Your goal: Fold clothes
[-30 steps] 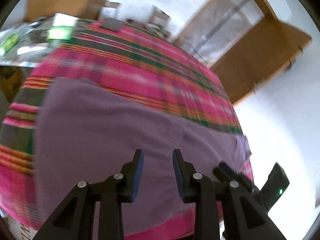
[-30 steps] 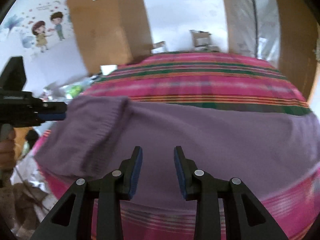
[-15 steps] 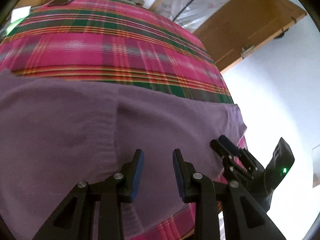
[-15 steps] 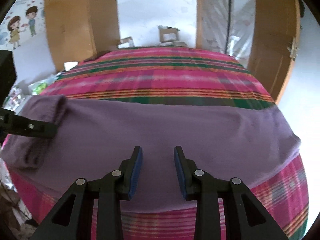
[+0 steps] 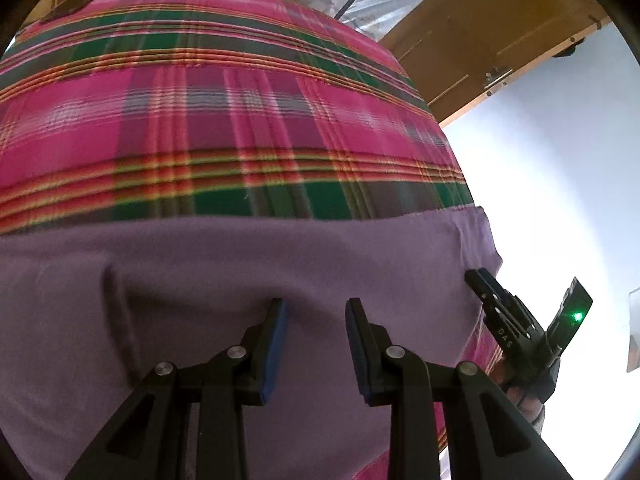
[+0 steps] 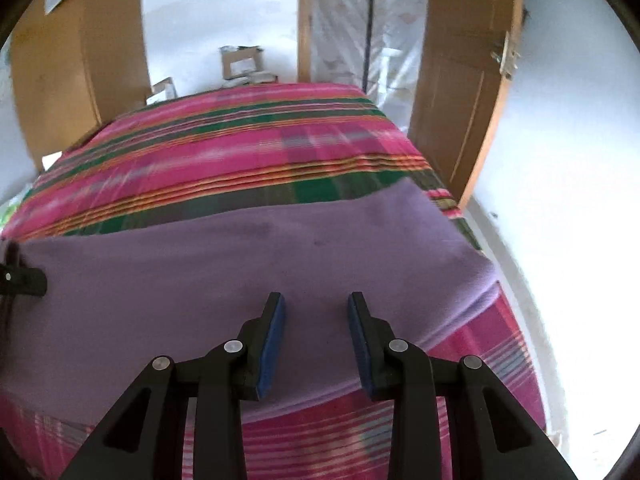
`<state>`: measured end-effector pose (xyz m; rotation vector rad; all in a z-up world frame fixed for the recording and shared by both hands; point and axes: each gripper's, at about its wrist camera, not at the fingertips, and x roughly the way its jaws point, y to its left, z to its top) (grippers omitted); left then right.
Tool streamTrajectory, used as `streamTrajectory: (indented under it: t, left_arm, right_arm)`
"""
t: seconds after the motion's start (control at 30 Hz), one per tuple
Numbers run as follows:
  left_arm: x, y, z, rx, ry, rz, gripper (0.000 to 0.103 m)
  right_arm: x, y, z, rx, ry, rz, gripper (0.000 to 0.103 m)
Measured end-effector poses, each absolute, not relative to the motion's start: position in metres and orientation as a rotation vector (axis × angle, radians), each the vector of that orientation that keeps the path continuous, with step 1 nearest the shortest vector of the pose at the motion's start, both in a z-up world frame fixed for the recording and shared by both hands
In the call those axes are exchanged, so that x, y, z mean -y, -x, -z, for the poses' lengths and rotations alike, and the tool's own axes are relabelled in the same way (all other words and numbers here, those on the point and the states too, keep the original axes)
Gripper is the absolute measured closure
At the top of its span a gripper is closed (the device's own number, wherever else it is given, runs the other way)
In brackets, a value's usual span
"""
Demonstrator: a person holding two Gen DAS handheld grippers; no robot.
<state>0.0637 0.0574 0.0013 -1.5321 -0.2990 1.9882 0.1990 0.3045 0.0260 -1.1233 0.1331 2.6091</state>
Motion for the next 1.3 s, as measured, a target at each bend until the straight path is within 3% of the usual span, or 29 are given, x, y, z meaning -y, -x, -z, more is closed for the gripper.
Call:
streamTrajectory:
  t: [0.5,0.6,1.3]
  left_arm:
    - [-0.1,-0.039,-0.002,0.251,1.517,-1.991,0.068]
    - [-0.103,-0.039,-0.003,0.251,1.513,-1.981,0.068]
    - [-0.129,-0.058,-0.017,0.225,1.443,-1.893,0.068]
  right_arm:
    - [-0.381,-0.219,-0.038,-0.29,1.035,-2.541,0.068]
    - [-0.384,-0.216,-0.038,-0.272,1.034,-2.524,0.053]
    - [-0.401,-0.219,-0.025,-0.378,1.099,-2.453,0.056]
